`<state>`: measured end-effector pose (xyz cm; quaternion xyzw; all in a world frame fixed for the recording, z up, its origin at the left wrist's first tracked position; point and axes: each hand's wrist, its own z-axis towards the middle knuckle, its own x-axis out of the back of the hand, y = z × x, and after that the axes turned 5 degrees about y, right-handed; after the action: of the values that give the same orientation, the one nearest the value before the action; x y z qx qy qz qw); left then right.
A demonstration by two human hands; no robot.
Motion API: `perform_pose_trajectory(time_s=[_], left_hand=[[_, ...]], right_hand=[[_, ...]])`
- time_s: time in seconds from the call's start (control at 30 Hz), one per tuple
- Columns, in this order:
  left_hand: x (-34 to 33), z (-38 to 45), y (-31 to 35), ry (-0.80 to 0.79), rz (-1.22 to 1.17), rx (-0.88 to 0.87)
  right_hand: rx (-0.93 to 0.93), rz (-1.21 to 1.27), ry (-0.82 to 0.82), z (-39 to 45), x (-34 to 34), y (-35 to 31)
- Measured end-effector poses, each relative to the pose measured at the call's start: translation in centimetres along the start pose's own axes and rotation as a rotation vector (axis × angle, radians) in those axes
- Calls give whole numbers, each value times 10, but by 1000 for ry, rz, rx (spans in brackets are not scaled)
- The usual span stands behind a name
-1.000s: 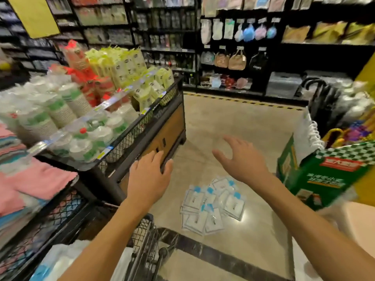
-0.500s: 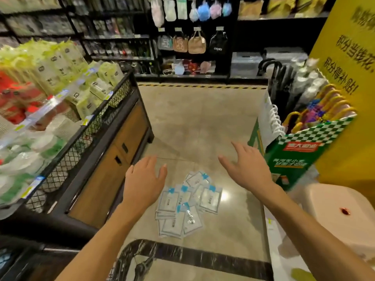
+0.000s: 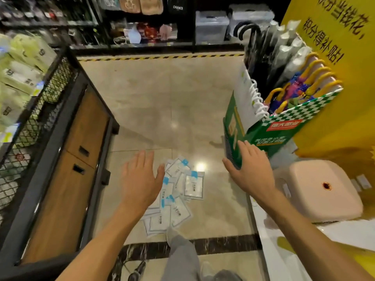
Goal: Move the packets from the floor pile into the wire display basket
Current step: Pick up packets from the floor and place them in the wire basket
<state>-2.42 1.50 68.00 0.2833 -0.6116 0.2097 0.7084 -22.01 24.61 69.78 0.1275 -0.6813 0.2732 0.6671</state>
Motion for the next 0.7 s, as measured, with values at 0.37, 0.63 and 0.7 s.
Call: perform_pose_trajectory(time_s=[0.37, 0.63, 0.7], left_hand=[[-100, 104, -32, -195, 6, -80], [-244, 157, -46, -290, 68, -82], [-290, 175, -46, -293, 63, -96]], right_hand=[[-116, -1, -71, 68, -88, -7], [-129, -15, -174, 118, -230, 20], [-124, -2, -171, 138, -280, 30]])
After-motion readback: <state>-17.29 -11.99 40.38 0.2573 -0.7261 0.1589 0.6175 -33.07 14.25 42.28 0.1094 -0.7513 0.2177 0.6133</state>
